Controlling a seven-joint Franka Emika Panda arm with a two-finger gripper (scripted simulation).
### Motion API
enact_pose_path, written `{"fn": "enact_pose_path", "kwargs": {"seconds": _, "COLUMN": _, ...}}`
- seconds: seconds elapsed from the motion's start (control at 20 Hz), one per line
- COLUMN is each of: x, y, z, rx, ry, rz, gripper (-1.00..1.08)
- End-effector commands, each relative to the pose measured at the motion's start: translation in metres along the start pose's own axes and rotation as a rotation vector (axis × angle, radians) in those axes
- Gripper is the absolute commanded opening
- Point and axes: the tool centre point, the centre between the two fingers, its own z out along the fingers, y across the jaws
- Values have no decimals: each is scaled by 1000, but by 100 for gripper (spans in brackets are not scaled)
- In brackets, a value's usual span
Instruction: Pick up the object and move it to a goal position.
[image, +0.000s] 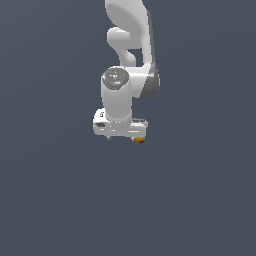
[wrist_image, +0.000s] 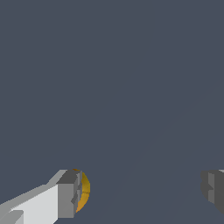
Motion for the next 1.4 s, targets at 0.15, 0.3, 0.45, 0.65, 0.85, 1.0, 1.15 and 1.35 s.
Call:
{"fn": "enact_pose_path", "kwargs": {"seconds": 0.15, "x": 0, "y": 4, "z": 0, "rx": -1, "ry": -1, "rz": 0, "gripper": 100}}
{"fn": "enact_pose_path", "kwargs": {"seconds": 0.3, "x": 0, "y": 17, "z": 1, "rx": -5, "ry": -4, "rz": 1, "gripper": 100}}
{"fn": "enact_pose_path", "kwargs": {"seconds": 0.45, "x": 0, "y": 26, "z": 2, "rx": -7, "ry": -7, "rz": 2, "gripper": 100}}
{"fn": "enact_pose_path", "kwargs": {"seconds": 0.65, "x": 0, "y": 26, "z": 2, "rx": -7, "ry": -7, "rz": 2, "gripper": 100}}
{"fn": "enact_pose_path", "kwargs": {"seconds": 0.85, "x": -2, "y": 22, "z": 5, "rx": -8, "ry": -5, "rz": -15, "gripper": 100}}
{"fn": "enact_pose_path", "kwargs": {"seconds": 1.0, "x": -7, "y": 14, "z": 11, "rx": -9, "ry": -2, "rz": -44, "gripper": 100}}
{"fn": "enact_pose_path", "kwargs": {"seconds": 1.15, "x": -14, "y": 3, "z": 18, "rx": -10, "ry": 3, "rz": -86, "gripper": 100}}
{"fn": "enact_pose_path", "kwargs": {"seconds": 1.35, "x": -29, "y": -17, "z": 32, "rx": -11, "ry": 12, "rz": -164, "gripper": 100}}
